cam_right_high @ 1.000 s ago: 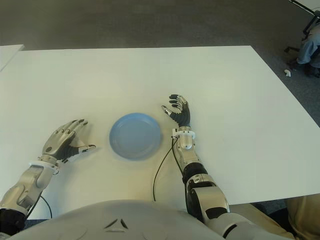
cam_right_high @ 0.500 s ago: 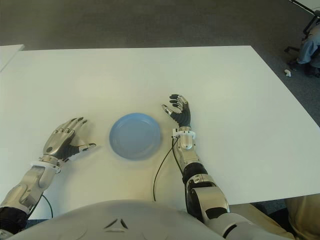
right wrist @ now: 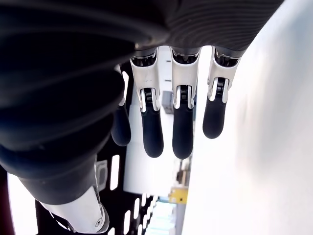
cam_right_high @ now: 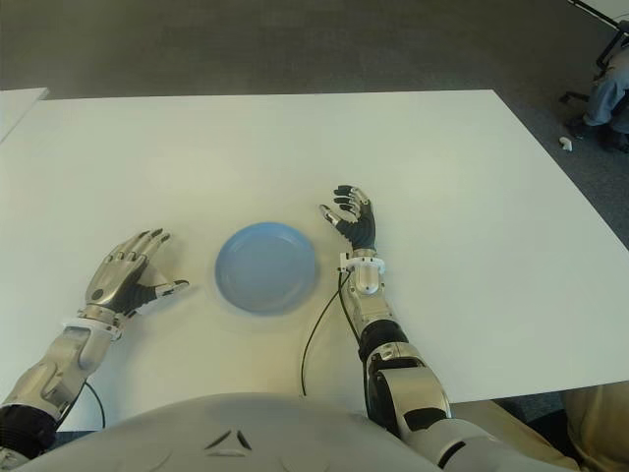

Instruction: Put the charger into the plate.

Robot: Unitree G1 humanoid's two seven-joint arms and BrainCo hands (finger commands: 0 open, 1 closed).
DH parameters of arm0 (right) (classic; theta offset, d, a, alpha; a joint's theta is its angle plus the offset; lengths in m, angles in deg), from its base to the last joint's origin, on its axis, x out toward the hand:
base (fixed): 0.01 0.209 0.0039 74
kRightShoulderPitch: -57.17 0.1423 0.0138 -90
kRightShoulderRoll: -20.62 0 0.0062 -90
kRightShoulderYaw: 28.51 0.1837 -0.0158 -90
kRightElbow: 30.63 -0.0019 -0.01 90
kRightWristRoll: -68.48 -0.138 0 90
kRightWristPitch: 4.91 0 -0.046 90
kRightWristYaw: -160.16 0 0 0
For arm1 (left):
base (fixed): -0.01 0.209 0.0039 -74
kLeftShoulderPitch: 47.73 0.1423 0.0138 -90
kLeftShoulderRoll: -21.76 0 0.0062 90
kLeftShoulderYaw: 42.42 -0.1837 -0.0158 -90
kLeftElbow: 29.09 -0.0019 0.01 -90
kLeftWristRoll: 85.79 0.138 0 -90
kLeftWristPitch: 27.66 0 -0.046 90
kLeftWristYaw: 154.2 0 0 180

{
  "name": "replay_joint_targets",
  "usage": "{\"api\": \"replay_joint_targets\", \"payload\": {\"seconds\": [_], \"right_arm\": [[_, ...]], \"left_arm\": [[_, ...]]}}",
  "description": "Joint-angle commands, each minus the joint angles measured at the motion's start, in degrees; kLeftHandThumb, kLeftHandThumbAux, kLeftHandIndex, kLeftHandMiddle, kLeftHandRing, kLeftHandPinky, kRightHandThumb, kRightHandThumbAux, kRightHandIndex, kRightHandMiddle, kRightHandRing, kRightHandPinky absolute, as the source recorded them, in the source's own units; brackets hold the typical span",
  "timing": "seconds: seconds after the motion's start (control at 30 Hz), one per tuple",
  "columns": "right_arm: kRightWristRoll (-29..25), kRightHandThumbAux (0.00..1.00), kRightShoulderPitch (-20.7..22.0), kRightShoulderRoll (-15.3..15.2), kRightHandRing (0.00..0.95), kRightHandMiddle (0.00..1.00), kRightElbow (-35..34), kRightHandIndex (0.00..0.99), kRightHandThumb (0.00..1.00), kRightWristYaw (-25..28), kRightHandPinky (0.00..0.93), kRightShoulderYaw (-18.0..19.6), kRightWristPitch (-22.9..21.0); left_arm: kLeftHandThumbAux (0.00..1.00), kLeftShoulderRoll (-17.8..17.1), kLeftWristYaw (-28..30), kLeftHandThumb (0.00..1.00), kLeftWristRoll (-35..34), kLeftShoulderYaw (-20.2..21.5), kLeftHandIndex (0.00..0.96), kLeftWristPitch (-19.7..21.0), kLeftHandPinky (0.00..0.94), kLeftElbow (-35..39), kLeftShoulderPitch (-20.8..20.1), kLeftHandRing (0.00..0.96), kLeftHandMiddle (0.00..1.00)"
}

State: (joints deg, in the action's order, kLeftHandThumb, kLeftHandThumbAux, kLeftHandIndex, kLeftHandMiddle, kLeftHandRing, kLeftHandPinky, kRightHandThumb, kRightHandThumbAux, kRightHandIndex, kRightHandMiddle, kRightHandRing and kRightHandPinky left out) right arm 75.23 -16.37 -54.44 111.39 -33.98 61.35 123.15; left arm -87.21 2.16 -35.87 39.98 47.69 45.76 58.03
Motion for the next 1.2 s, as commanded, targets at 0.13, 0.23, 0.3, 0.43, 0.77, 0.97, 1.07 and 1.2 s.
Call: {"api": "replay_joint_targets", "payload": {"seconds": [0.13, 0.23, 0.3, 0.43, 0.77, 0.97, 1.07, 1.2], "right_arm": [[0.8, 0.820, -10.3, 0.6, 0.336, 0.358, 6.5, 0.294, 0.000, -0.3, 0.294, -0.3, -2.0], [0.9, 0.820, -10.3, 0.6, 0.331, 0.355, 6.4, 0.292, 0.000, -0.2, 0.291, -0.5, -2.0], [0.9, 0.820, -10.4, 0.7, 0.328, 0.352, 6.3, 0.291, 0.000, -0.2, 0.290, -0.5, -2.0], [0.7, 0.819, -10.4, 0.7, 0.321, 0.347, 6.3, 0.288, 0.000, 0.1, 0.292, -0.5, -2.2], [1.2, 0.808, -10.5, 0.6, 0.321, 0.344, 6.2, 0.284, 0.000, -0.2, 0.300, -0.8, -2.3], [0.9, 0.804, -10.6, 0.9, 0.325, 0.348, 6.2, 0.285, 0.000, -0.2, 0.302, -0.7, -2.0], [0.9, 0.809, -10.7, 1.2, 0.324, 0.347, 6.0, 0.285, 0.000, -0.3, 0.302, -0.7, -1.8], [0.7, 0.822, -10.6, 1.5, 0.325, 0.345, 6.2, 0.287, 0.000, -0.1, 0.302, -0.6, -1.6]], "left_arm": [[0.187, 0.0, 0.7, 0.135, 0.2, -2.6, 0.000, 1.7, 0.000, -4.1, 1.3, 0.000, 0.000], [0.186, 0.0, 0.4, 0.135, 0.2, -3.0, 0.000, 1.6, 0.000, -4.9, 0.7, 0.000, 0.000], [0.186, 0.0, 0.2, 0.136, 0.3, -3.2, 0.000, 1.6, 0.000, -5.4, 0.4, 0.000, 0.000], [0.185, -0.1, -0.1, 0.138, 0.6, -3.7, 0.000, 1.6, 0.000, -6.0, -0.2, 0.000, 0.000], [0.179, -0.7, 0.2, 0.143, -0.2, -3.9, 0.000, 1.6, 0.000, -4.9, -0.5, 0.000, 0.000], [0.174, -2.5, 1.7, 0.146, -1.5, -1.6, 0.000, 2.5, 0.000, 1.8, 2.1, 0.000, 0.000], [0.172, -3.3, 2.8, 0.148, -2.3, 0.0, 0.000, 3.3, 0.000, 6.3, 3.8, 0.000, 0.000], [0.169, -3.1, 1.7, 0.160, -2.5, 1.4, 0.000, 3.6, 0.000, 9.4, 4.9, 0.000, 0.000]]}}
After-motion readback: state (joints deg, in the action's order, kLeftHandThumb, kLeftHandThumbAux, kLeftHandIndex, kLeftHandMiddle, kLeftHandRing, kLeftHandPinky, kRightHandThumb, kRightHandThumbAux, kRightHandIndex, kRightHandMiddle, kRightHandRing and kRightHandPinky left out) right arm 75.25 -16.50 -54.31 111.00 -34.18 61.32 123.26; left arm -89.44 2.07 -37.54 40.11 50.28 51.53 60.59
